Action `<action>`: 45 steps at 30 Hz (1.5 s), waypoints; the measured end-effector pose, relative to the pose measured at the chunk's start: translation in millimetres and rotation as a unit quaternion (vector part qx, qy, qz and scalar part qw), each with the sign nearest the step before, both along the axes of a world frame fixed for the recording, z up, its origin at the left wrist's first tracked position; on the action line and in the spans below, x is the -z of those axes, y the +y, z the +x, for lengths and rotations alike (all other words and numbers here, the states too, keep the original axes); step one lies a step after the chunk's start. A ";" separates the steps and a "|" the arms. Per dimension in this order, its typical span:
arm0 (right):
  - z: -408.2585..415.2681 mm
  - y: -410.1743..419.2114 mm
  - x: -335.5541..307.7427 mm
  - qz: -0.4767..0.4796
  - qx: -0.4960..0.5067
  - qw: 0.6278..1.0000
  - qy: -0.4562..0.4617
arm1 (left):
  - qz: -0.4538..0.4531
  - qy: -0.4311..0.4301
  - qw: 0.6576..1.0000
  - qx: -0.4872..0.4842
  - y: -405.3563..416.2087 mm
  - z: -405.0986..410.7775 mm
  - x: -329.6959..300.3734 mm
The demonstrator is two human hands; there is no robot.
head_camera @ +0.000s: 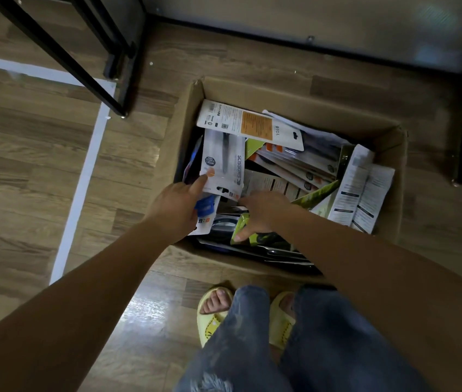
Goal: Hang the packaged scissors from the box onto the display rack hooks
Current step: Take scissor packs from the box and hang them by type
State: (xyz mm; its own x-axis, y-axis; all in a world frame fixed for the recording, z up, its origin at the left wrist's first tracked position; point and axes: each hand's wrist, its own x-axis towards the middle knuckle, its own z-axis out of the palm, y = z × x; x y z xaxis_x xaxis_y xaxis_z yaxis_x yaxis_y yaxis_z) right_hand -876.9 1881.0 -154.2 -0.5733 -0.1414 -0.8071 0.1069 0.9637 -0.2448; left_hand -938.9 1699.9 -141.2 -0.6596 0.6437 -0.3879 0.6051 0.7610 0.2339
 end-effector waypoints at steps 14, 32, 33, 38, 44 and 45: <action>-0.7 23.7 -46.1 -0.062 0.091 0.984 0.137 | -0.025 -0.112 0.993 -0.033 -10.3 8.7 -25.4; -65.3 70.4 -120.5 -0.241 0.613 0.704 0.264 | 0.242 -0.413 0.818 -0.317 81.2 30.0 -49.8; -67.3 70.4 -125.9 -0.248 0.628 0.688 0.267 | 0.259 -0.392 0.815 -0.341 90.4 30.0 -53.5; -64.7 76.3 -168.8 -0.264 0.685 0.632 0.251 | 0.356 -0.310 0.791 -0.390 108.0 20.2 -93.0; -63.7 92.3 -294.5 -0.351 0.682 0.616 0.178 | 0.347 -0.235 0.844 -0.334 101.9 2.6 -213.6; -62.9 94.4 -322.1 -0.372 0.676 0.614 0.168 | 0.354 -0.230 0.848 -0.319 101.5 -1.1 -239.7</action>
